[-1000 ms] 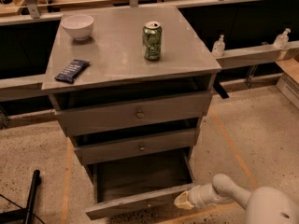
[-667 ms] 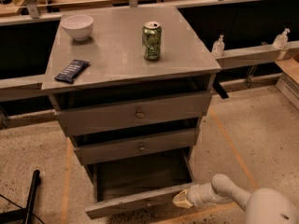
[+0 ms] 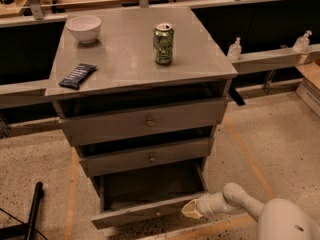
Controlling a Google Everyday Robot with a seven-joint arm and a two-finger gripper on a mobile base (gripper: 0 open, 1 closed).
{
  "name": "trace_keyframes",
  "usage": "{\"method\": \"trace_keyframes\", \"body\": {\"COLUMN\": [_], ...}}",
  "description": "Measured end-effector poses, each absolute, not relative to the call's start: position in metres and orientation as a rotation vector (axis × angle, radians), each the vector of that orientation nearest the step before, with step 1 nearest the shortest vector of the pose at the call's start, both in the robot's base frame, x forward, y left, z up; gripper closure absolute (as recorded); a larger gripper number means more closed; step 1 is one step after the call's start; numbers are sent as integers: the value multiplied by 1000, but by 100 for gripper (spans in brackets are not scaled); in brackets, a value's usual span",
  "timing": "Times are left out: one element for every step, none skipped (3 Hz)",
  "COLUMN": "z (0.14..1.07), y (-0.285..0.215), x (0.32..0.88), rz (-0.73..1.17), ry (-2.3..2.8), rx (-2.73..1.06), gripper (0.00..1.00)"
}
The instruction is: Close bottom drawer
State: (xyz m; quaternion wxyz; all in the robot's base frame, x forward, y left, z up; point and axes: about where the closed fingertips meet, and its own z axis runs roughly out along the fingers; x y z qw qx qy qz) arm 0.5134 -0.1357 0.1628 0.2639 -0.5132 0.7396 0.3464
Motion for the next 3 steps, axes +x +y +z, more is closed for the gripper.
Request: {"method": "trace_keyframes", "body": {"z": [166, 167, 172], "y": [-129, -128, -121], "x": [536, 538, 558], "rz": [927, 925, 915], "ry": [1983, 1979, 1955], "rx": [-1387, -1389, -1398], "gripper": [100, 100, 100]}}
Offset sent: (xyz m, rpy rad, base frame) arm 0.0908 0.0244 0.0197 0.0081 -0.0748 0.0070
